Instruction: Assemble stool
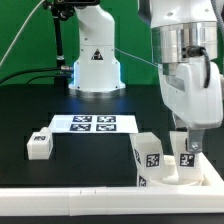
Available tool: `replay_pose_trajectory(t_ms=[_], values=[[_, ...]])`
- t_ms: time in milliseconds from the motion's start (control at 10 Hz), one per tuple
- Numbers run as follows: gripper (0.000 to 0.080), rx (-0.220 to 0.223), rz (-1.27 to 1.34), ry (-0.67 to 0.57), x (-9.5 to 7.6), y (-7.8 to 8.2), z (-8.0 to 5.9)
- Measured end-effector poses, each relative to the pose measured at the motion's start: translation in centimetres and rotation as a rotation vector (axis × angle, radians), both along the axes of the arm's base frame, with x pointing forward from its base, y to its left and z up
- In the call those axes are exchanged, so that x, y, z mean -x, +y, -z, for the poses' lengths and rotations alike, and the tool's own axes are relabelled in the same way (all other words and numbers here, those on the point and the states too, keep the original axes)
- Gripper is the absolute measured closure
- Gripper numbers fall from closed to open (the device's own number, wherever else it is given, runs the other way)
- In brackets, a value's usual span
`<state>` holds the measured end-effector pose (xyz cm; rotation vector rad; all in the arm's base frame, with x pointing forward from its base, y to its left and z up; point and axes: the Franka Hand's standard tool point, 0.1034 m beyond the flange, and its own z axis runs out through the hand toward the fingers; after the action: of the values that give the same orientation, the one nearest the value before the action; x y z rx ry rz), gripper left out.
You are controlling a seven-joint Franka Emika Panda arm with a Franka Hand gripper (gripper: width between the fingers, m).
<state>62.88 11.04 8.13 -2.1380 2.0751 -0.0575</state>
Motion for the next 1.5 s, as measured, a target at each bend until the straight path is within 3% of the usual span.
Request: replay_pose_trajectory(t_ms=[300, 800, 1000, 1100, 1200, 1300, 1500], values=[[0.0151, 0.064, -0.551, -0.067, -0.5, 0.4, -2.2], [0.015, 0.13, -0.947, -0.11, -0.6, 0.2, -2.2], [0.015, 0.194, -1.384, -0.116, -0.9, -0.3, -2.5], [0.015, 0.189, -1.498, -0.108, -0.6, -0.4, -2.0], [0.015, 0.202, -1.571, -0.119, -0.6, -0.8, -1.9], [0.015, 0.245, -1.601, -0.148, -0.7, -1.3, -2.2], [0.015, 0.271, -1.735, -0.14, -0.6, -1.6, -2.1]])
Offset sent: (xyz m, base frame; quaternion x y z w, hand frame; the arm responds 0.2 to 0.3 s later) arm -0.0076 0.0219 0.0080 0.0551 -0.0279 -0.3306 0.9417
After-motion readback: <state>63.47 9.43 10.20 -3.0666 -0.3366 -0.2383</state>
